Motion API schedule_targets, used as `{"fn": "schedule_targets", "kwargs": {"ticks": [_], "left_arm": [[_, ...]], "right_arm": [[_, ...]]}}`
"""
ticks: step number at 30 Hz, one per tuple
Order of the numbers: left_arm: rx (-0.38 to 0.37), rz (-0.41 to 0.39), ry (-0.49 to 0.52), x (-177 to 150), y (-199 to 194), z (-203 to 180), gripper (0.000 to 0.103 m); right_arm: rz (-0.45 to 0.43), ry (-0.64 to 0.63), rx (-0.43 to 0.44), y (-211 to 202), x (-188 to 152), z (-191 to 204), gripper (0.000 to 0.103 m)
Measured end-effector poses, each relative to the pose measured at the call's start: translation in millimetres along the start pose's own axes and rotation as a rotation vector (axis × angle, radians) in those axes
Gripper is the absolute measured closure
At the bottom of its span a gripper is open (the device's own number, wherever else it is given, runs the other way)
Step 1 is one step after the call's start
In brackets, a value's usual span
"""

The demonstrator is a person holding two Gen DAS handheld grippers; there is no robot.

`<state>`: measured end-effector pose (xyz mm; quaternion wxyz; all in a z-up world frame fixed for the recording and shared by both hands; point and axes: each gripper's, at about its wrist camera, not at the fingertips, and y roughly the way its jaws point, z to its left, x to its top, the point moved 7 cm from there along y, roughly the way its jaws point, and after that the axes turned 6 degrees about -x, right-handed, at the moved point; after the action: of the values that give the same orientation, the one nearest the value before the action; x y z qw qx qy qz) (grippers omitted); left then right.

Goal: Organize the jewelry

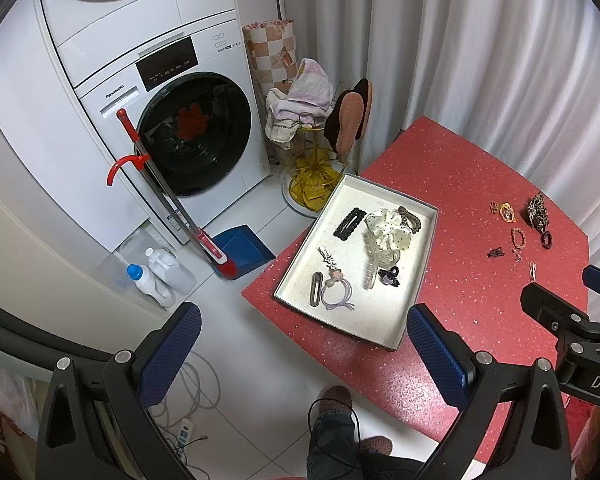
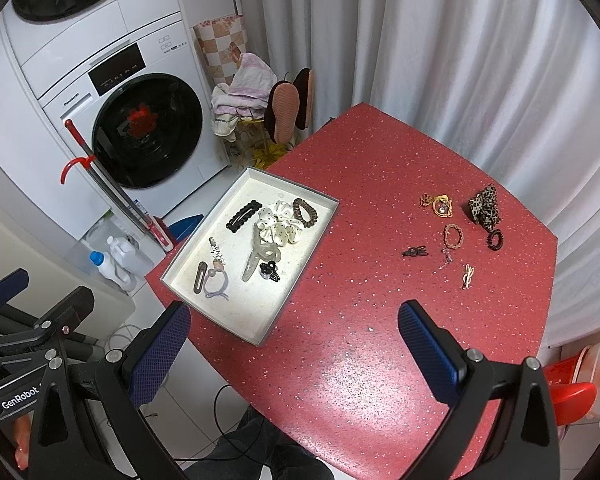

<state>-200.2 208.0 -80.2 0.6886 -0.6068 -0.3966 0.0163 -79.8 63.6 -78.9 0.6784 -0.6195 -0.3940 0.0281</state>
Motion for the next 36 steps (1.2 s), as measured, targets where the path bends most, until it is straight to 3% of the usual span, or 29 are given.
{"fn": "schedule_targets", "kwargs": {"ticks": [36], "left_arm": [[0.022,-0.009,-0.027,-2.9,2.4,5.1,0.0]], "right_arm": [[0.007,-0.008,0.008,3.0,-3.4,0.1,0.0]]}}
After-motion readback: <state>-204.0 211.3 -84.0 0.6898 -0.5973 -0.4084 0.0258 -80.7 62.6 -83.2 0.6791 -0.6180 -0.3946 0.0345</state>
